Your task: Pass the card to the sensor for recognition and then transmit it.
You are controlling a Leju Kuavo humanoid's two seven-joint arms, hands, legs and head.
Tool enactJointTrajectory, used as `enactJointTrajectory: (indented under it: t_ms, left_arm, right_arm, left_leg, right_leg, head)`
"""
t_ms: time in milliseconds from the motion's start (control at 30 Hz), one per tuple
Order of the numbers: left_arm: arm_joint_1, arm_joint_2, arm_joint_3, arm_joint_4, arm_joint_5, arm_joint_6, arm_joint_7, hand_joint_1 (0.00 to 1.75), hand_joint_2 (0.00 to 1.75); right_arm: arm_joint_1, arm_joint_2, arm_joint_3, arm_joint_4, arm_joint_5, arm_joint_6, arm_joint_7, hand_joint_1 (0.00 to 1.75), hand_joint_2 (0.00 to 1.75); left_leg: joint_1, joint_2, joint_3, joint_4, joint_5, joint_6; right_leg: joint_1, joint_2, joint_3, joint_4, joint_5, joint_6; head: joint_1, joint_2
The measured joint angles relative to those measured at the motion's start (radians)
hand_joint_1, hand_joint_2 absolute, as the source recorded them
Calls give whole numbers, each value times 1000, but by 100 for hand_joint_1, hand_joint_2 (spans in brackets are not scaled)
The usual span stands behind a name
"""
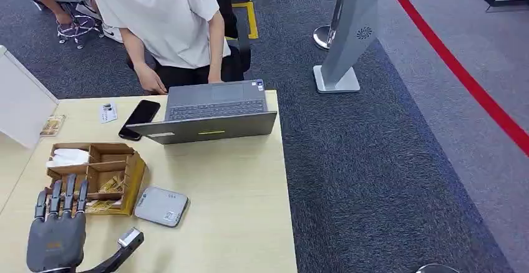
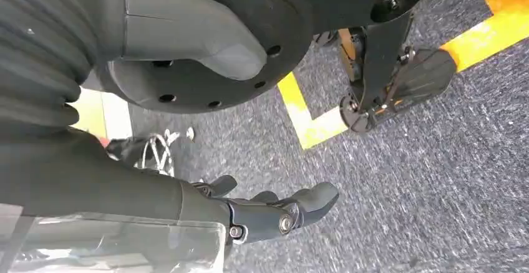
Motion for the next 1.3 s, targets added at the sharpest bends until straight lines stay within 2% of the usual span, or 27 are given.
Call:
enactJointTrajectory:
  t_ms: [167, 567, 1300]
  left_arm:
    - [-35, -44, 32, 49, -24, 28, -9, 0, 175]
    - [-61, -92, 68, 118, -40, 49, -23, 0, 175]
    - [-63, -111, 80, 133, -41, 49, -23, 0, 175]
  right_arm:
    - [0, 0, 14, 0, 2, -3, 3, 0, 175]
    - [0, 0, 19, 0, 2, -14, 9, 0, 175]
    - [0, 0, 20, 0, 2, -14, 9, 0, 175]
  left_leg:
    - [0, 0, 0, 0, 0, 0]
    - [0, 0, 0, 0, 0, 0]
    - [0, 0, 0, 0, 0, 0]
  right_leg:
    - [0, 0, 0, 0, 0, 0]
    - [0, 0, 0, 0, 0, 0]
    - [0, 0, 0, 0, 0, 0]
  head:
    - [0, 0]
    - [0, 0]
    - [0, 0]
